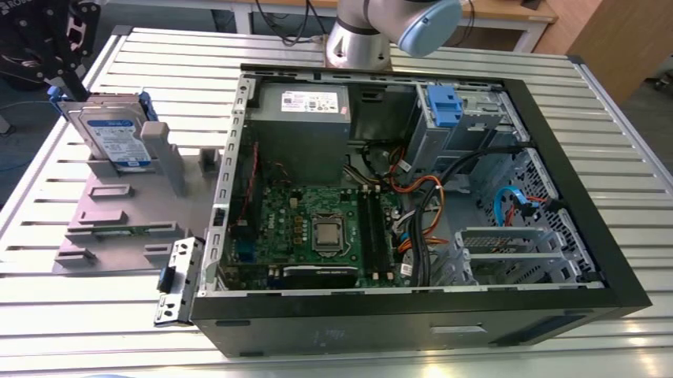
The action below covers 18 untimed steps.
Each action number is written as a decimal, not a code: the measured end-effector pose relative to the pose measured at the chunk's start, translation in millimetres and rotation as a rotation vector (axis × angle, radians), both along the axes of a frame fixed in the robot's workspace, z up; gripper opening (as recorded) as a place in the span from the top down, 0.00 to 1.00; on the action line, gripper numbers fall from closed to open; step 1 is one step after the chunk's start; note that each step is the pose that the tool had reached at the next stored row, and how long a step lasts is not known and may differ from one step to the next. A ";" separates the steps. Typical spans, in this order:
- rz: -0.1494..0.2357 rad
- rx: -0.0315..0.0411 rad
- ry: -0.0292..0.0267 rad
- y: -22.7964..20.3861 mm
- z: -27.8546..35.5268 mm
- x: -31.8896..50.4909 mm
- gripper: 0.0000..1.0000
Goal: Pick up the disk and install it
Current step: 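Pick up the disk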
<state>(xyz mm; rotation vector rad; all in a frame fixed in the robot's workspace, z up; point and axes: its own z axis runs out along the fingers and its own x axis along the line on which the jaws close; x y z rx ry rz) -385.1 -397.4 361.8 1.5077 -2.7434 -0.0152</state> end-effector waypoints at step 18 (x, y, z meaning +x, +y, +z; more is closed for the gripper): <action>0.026 0.0000 0.0000 0.0 0.0 0.0 0.89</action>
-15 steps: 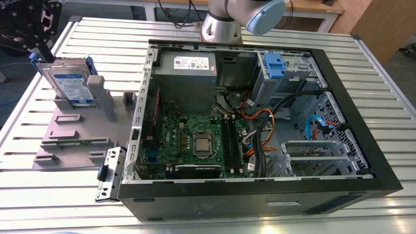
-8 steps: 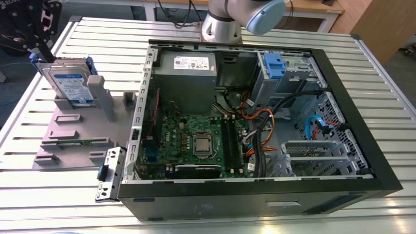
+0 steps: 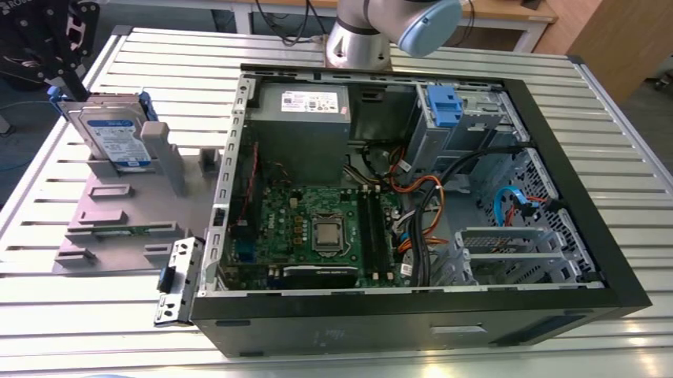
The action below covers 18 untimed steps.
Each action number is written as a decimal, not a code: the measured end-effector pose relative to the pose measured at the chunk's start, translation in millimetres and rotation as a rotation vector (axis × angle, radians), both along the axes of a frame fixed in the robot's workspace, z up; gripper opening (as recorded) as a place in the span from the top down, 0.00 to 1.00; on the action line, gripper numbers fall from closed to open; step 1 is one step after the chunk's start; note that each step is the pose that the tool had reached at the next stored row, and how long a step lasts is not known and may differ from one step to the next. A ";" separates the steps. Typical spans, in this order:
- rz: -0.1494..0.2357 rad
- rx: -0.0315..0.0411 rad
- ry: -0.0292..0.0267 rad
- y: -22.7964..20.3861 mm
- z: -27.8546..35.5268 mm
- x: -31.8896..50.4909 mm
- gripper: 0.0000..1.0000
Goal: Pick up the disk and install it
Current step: 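Pick up the disk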
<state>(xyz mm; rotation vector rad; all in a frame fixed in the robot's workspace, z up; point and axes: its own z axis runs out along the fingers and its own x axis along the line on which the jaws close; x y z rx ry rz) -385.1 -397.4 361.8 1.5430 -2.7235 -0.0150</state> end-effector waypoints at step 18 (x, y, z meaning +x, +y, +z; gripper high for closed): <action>0.023 0.0000 0.0000 0.0 0.0 0.0 0.89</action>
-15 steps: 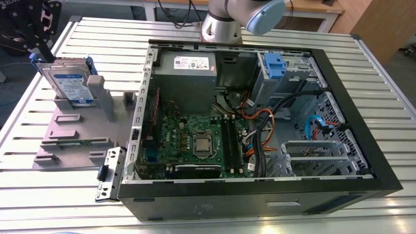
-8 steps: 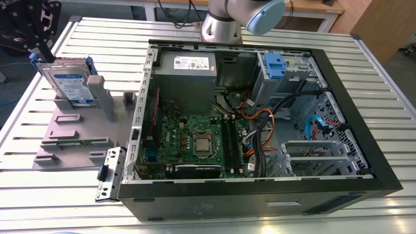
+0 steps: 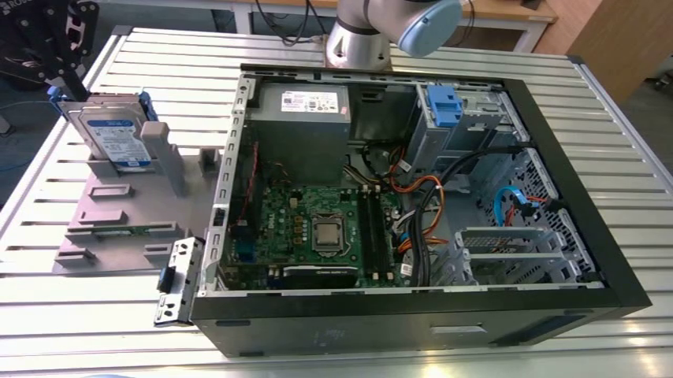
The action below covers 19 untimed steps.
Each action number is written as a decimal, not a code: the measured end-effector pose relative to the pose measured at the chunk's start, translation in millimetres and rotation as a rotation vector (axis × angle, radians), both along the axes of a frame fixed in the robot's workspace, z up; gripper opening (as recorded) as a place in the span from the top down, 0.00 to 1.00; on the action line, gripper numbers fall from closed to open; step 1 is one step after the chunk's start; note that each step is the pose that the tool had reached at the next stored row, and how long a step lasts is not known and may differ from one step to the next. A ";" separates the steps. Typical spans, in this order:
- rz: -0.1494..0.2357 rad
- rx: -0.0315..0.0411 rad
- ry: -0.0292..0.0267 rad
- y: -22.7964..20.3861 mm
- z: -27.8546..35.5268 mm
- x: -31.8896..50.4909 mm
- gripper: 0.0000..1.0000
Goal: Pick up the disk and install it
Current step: 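Pick up the disk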
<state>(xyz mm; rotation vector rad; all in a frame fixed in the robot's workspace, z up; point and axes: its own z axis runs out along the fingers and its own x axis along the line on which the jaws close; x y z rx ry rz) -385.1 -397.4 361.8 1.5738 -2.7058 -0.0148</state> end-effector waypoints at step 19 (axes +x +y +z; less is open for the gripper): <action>0.024 0.0000 0.0000 0.0 0.0 0.0 0.89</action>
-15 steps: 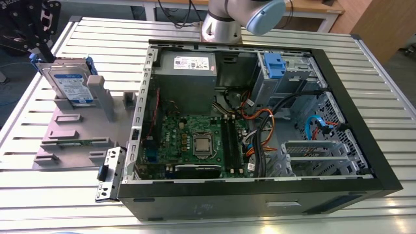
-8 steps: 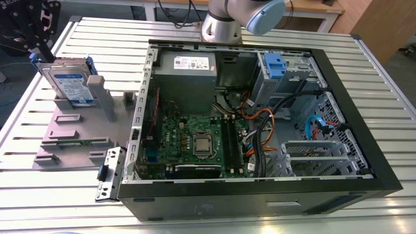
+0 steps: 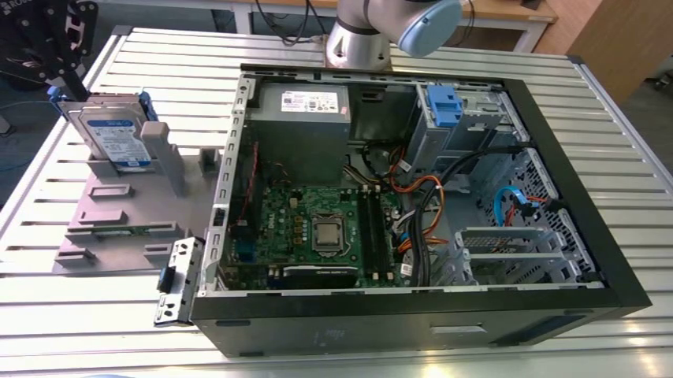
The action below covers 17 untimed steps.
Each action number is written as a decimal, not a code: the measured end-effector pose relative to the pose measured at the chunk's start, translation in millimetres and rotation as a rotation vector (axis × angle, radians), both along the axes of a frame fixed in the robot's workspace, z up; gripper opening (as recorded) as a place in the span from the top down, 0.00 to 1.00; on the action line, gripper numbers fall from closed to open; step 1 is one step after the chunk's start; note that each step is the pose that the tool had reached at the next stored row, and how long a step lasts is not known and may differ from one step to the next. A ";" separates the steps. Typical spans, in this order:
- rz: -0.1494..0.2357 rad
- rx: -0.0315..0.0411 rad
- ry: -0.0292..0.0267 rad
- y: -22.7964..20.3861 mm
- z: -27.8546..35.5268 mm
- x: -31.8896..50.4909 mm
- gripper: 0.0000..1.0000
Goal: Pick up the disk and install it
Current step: 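Pick up the disk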
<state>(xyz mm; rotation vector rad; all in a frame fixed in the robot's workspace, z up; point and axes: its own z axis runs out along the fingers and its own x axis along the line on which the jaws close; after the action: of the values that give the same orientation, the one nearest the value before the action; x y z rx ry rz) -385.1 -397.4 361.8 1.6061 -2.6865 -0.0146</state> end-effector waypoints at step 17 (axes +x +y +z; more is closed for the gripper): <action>0.020 0.0000 0.0000 0.0 0.0 0.0 0.89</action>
<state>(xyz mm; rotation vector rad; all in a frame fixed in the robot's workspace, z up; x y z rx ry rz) -385.1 -397.4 361.8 1.6334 -2.6700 -0.0144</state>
